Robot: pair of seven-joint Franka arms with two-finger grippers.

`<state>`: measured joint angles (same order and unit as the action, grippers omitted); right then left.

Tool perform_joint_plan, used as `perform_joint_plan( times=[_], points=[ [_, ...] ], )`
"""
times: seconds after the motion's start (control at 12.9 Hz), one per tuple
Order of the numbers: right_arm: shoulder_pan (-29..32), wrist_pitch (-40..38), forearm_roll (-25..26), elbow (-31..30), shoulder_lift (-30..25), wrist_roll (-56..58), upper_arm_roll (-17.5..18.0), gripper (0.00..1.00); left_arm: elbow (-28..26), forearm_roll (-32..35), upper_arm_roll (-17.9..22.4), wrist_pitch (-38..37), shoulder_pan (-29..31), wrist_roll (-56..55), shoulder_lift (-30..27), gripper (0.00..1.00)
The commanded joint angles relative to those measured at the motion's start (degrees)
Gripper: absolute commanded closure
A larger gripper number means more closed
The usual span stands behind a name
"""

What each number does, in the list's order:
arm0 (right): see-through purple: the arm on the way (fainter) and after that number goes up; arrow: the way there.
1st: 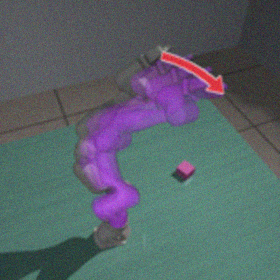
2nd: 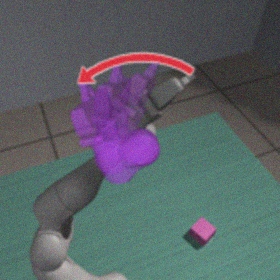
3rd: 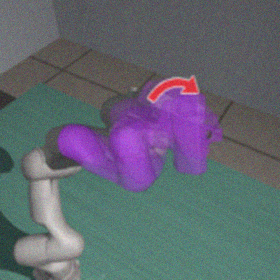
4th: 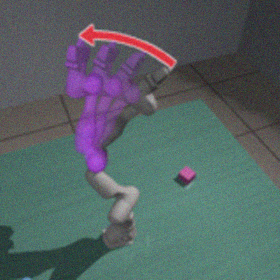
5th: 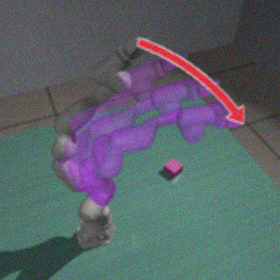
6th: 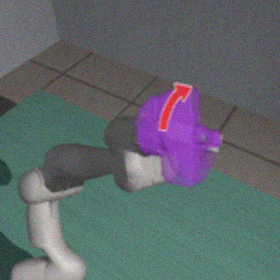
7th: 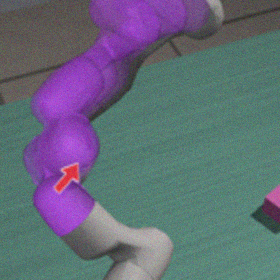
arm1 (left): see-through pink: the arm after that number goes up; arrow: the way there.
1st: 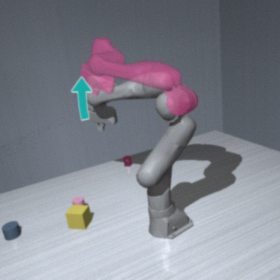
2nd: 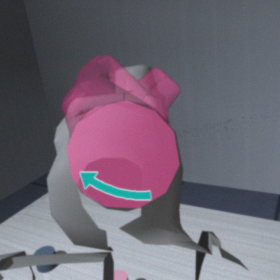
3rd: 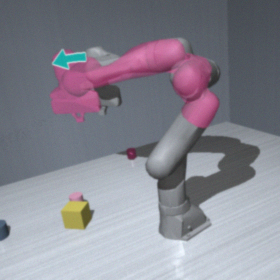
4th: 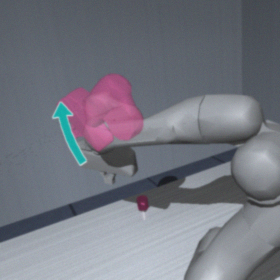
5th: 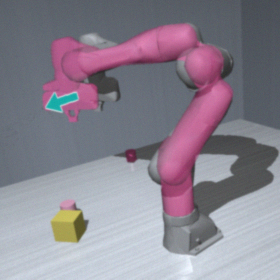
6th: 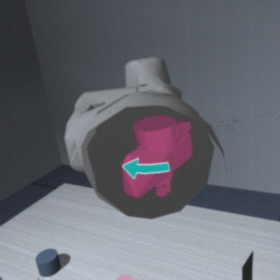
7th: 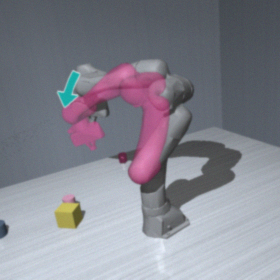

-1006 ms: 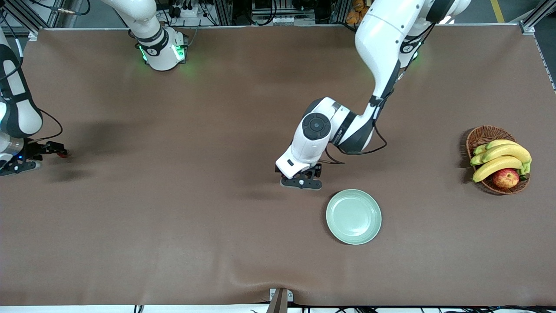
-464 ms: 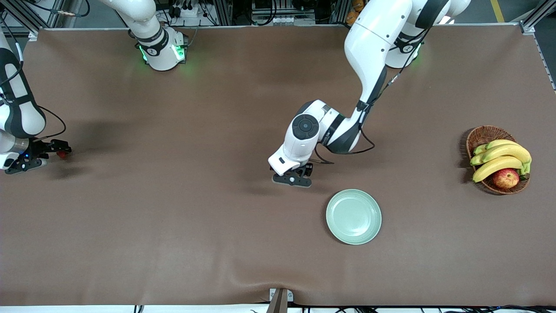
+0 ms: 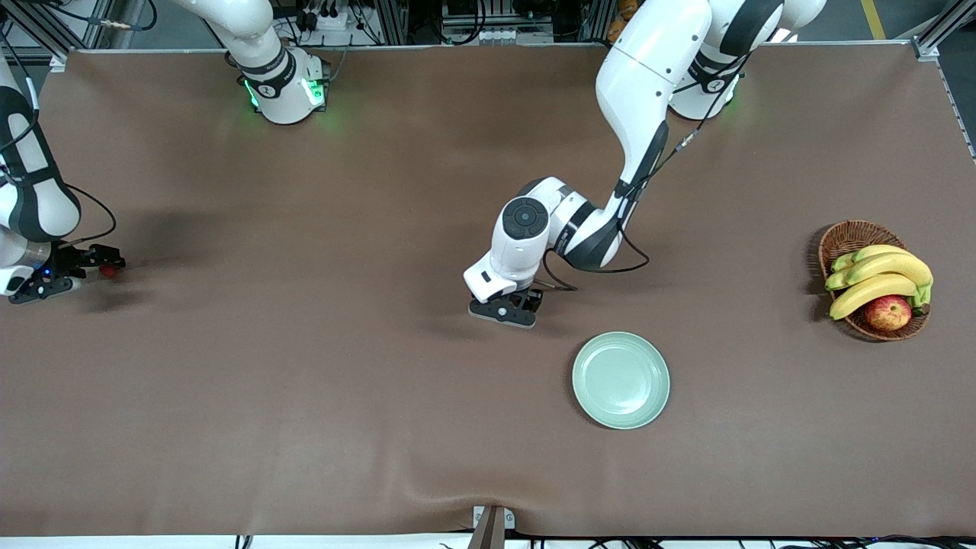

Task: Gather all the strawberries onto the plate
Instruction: 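Grasp the strawberry with the left gripper while the right gripper grasps another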

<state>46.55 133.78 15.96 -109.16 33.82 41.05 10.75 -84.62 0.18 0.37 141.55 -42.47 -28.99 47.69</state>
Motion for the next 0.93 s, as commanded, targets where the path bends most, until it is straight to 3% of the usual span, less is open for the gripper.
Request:
perform_joint_plan(
  times=[0.0, 0.08, 0.23, 0.31, 0.62, 0.77, 0.85],
  points=[
    [1.52, 0.96, 1.61, -0.71, -0.07, 0.61, 1.38, 0.40, 1.03, 1.13, 0.60, 0.40, -0.42, 0.60, 0.74, 0.30],
    [1.43, 0.70, 1.61, -0.71, -0.07, 0.61, 1.38, 0.61, 1.03, 1.05, 0.60, 0.40, -0.42, 0.60, 0.91, 0.31],
    [1.35, 0.43, 1.53, -0.88, -0.16, 0.61, 1.38, 0.88, 1.03, 1.05, 0.60, 0.48, -0.42, 0.60, 1.09, 0.31],
    [1.43, 0.34, 1.53, -0.88, -0.16, 0.61, 1.38, 0.93, 1.03, 1.13, 0.60, 0.48, -0.51, 0.60, 1.09, 0.32],
    [1.26, -3.69, 1.35, -1.23, -1.21, 0.87, 2.17, 0.97, 0.95, 1.13, 0.51, 0.48, -0.42, 0.51, 1.18, 0.48],
    [1.26, -4.49, 1.18, -1.15, -2.44, 0.87, 4.27, 0.98, 0.95, 1.13, 0.51, 0.57, -0.51, 0.51, 1.18, 0.58],
    [1.34, -4.49, 1.09, -0.97, -3.14, 0.87, 5.67, 0.98, 0.95, 1.05, 0.51, 0.57, -0.51, 0.51, 1.26, 0.58]
  ],
)
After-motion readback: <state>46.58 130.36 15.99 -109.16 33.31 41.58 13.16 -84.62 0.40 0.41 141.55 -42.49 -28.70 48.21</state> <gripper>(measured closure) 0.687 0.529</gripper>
